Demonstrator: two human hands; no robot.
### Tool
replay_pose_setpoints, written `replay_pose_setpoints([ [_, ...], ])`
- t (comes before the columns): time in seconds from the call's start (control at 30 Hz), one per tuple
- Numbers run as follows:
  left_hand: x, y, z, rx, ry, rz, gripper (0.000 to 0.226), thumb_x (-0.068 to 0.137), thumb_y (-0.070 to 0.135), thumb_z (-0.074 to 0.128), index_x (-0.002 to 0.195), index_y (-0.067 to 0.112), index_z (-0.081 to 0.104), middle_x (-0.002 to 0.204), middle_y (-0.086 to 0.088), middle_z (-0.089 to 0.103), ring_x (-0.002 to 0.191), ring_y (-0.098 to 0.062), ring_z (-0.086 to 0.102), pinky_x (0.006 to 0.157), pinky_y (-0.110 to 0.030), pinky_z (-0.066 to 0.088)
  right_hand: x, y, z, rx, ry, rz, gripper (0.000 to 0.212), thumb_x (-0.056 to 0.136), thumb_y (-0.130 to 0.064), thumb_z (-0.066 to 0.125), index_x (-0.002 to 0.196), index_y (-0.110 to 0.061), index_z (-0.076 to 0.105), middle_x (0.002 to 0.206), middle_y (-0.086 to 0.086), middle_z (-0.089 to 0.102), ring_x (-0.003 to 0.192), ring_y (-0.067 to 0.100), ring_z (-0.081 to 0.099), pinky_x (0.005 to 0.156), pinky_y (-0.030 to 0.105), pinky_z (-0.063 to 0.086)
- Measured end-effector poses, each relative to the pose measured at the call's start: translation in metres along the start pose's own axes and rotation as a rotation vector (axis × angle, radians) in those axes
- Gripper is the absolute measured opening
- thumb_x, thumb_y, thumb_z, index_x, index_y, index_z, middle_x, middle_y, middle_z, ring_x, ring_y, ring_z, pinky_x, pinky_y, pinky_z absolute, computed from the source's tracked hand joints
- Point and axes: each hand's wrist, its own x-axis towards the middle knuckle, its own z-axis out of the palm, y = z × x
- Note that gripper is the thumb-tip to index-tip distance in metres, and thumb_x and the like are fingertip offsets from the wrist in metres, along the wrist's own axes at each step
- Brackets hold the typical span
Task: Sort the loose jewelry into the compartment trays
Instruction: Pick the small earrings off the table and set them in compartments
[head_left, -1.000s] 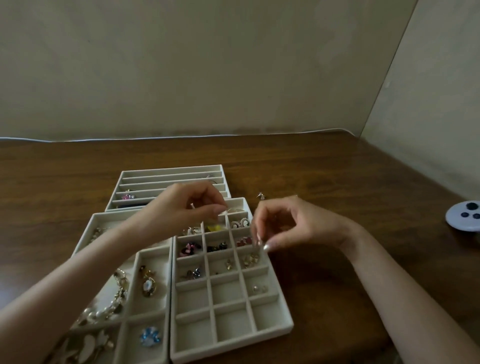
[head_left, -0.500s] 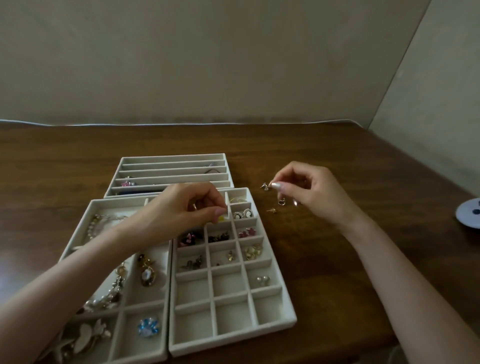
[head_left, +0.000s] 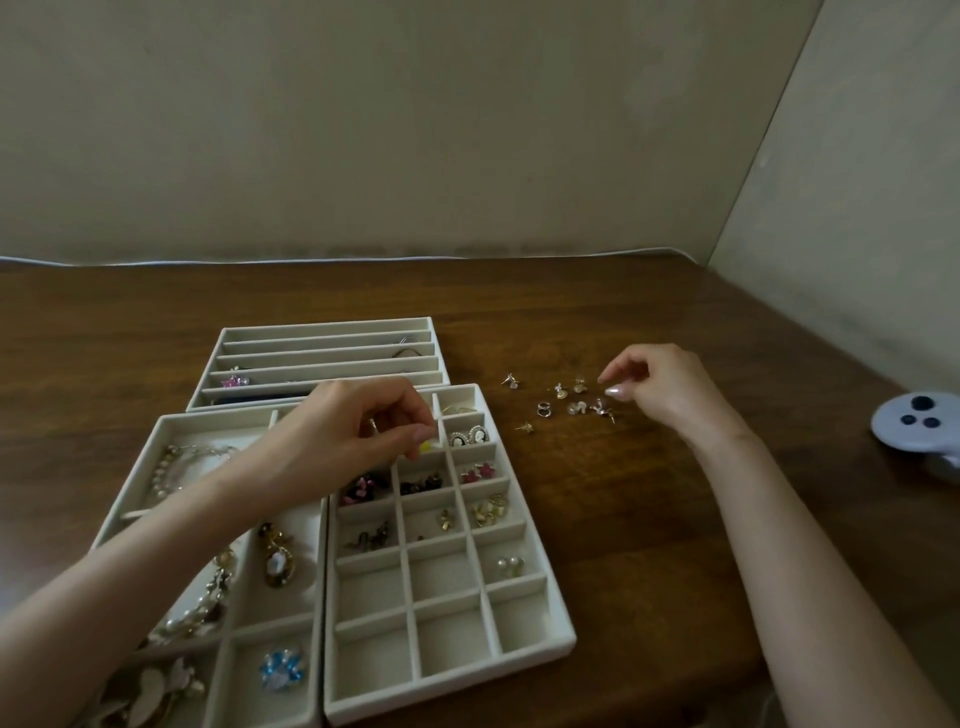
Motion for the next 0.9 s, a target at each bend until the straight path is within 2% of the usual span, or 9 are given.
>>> replay_pose_setpoints([
  [0.1,0.0,0.0,0.0,0.005,-0.001,0.002,0.005,0.085,0.023,0.061,0.085,0.027,0.064,0.078,0.013,0.065,0.067,-0.01,0.06,0.057,-0.016,0.047,-0.001,-0.002,0.003,-0.006,-0.078,0.003,0.015,0.083,-0.017,0.069,0.097,-0.023,0.067,0.09,-0.008,0.058,0.087,0.008,0.055,0.073,0.025,0.041],
  [0.23,0.0,0.002,0.001,0.011,0.002,-0.01,0.006,0.086,0.021,0.061,0.085,0.026,0.064,0.076,0.016,0.064,0.065,-0.007,0.06,0.055,-0.014,0.046,-0.001,-0.004,0.007,-0.015,-0.086,-0.033,0.011,0.083,-0.017,0.069,0.094,-0.02,0.068,0.096,-0.006,0.06,0.079,0.001,0.051,0.061,0.016,0.036],
  [0.37,0.0,0.003,0.0,0.017,-0.003,-0.011,0.006,0.086,0.021,0.061,0.086,0.027,0.064,0.077,0.016,0.064,0.066,-0.007,0.061,0.056,-0.014,0.047,-0.001,-0.005,0.007,0.016,-0.094,-0.017,0.004,0.083,-0.015,0.069,0.085,-0.018,0.067,0.1,-0.004,0.059,0.091,0.006,0.051,0.075,0.021,0.041],
  [0.5,-0.001,0.004,0.0,0.026,-0.004,-0.007,0.006,0.086,0.022,0.061,0.085,0.026,0.064,0.078,0.016,0.064,0.067,-0.007,0.06,0.057,-0.014,0.046,0.0,-0.006,0.006,0.096,-0.046,-0.009,0.004,0.084,-0.015,0.068,0.082,-0.017,0.066,0.094,-0.004,0.061,0.089,0.008,0.057,0.078,0.027,0.05],
  [0.67,-0.001,0.005,0.001,0.032,-0.005,0.001,0.005,0.086,0.021,0.06,0.086,0.024,0.064,0.076,0.018,0.063,0.066,-0.004,0.059,0.056,-0.012,0.045,0.001,-0.005,0.004,0.354,0.009,-0.029,0.005,0.082,-0.01,0.069,0.084,-0.014,0.066,0.083,0.004,0.069,0.073,0.012,0.068,0.062,0.019,0.052],
  [0.8,-0.001,0.003,0.001,0.046,-0.003,0.013,0.005,0.086,0.02,0.061,0.086,0.023,0.064,0.073,0.02,0.063,0.065,0.0,0.059,0.055,-0.01,0.043,-0.009,-0.017,0.002,0.573,-0.121,-0.096,0.009,0.079,-0.008,0.071,0.086,-0.01,0.067,0.082,0.007,0.07,0.07,0.013,0.069,0.062,0.02,0.054],
  [0.9,-0.001,0.001,0.0,0.047,-0.005,0.009,0.004,0.086,0.022,0.061,0.087,0.023,0.065,0.07,0.015,0.063,0.067,-0.003,0.06,0.057,-0.011,0.044,-0.027,-0.04,0.005,0.609,-0.305,-0.258,0.01,0.077,-0.007,0.071,0.086,-0.009,0.067,0.08,0.005,0.071,0.074,0.016,0.068,0.068,0.025,0.055],
])
